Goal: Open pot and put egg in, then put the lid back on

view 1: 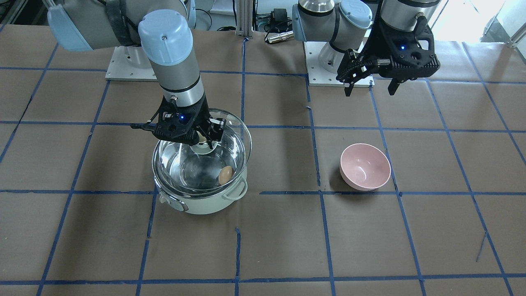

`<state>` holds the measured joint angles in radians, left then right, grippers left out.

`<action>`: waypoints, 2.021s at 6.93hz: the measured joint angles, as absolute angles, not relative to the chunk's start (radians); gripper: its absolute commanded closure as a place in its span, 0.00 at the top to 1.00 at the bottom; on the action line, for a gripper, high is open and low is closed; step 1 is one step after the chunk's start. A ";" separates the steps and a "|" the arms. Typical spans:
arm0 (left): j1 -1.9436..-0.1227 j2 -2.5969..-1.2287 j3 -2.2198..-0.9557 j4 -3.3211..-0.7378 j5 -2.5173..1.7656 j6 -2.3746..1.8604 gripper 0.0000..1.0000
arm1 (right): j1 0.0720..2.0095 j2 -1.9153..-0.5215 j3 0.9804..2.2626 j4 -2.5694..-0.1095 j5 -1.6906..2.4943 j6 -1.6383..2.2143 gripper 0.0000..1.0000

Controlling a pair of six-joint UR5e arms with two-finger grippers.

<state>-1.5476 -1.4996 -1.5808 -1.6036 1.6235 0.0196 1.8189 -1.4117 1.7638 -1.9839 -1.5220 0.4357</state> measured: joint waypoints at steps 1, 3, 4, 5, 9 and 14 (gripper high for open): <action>-1.544 -1.503 -1.571 -1.605 1.612 0.042 1.00 | 1.815 -1.412 1.771 -1.997 -1.523 0.427 0.31; -1.538 -1.521 -1.534 -1.612 1.580 0.055 1.00 | 1.805 -1.412 1.772 -2.004 -1.524 0.410 0.32; -1.529 -1.526 -1.524 -1.626 1.575 0.055 1.00 | 1.797 -1.414 1.772 -2.005 -1.524 0.403 0.32; -1.519 -1.528 -1.521 -1.641 1.573 0.053 1.00 | 1.790 -1.418 1.772 -2.005 -1.523 0.396 0.32; -1.514 -1.525 -1.527 -1.650 1.545 0.045 1.00 | 1.786 -1.422 1.776 -2.004 -1.523 0.391 0.32; -1.513 -1.520 -1.536 -1.651 1.544 0.044 1.00 | 1.787 -1.422 1.777 -2.005 -1.523 0.389 0.88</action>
<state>-1.5127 -1.5202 -1.5357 -1.6506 1.5440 0.0445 1.7871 -1.4220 1.7769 -2.0047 -1.5229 0.3890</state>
